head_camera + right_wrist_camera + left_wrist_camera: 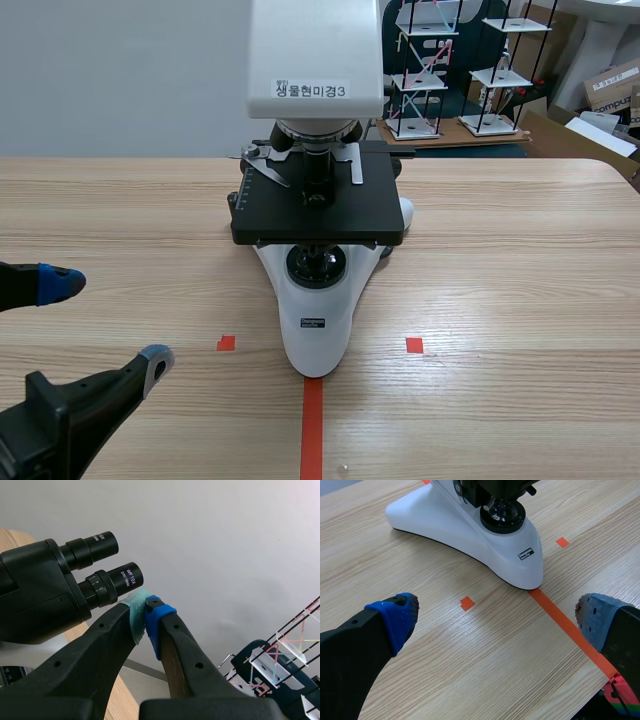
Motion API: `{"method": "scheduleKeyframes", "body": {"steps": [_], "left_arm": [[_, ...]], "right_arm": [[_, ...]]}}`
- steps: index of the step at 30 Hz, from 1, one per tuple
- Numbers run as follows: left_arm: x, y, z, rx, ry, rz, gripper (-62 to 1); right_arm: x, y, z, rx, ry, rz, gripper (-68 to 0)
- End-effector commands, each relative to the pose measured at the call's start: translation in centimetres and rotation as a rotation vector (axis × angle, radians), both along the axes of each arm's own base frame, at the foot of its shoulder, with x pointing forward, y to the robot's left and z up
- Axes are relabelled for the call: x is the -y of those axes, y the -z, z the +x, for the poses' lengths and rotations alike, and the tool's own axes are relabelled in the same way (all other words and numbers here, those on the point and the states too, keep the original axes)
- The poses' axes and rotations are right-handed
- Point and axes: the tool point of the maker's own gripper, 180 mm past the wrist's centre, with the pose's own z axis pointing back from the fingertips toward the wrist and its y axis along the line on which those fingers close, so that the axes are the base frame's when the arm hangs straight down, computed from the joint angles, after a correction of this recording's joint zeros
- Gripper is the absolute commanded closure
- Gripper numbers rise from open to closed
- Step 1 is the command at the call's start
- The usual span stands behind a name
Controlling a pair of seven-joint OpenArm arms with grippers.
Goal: Return to the home posture
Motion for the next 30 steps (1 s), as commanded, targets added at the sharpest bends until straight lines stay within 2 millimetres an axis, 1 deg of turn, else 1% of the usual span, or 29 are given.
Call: {"method": "scheduleKeyframes", "body": {"steps": [1,17,24,27,30], "left_arm": [[0.4,-0.7,0.1,0.021,0.003,-0.030,-62.3],[0.4,-0.7,0.1,0.021,0.003,-0.030,-62.3],[0.4,-0.7,0.1,0.021,0.003,-0.030,-62.3],[0.4,-0.7,0.1,0.021,0.003,-0.030,-62.3],[0.4,-0.7,0.1,0.021,0.003,-0.030,-62.3]], "right_arm": [[0.3,-1.5,0.0,0.040,0.008,0.012,-0.6],[0.3,-1.5,0.0,0.039,0.008,0.012,-0.6],[0.3,-0.3,-0.3,0.017,0.000,0.025,-0.6],[0.6,0.1,-0.3,0.005,0.008,0.031,-0.6],[1.2,0.0,-0.3,0.011,0.021,0.047,-0.6]]}}
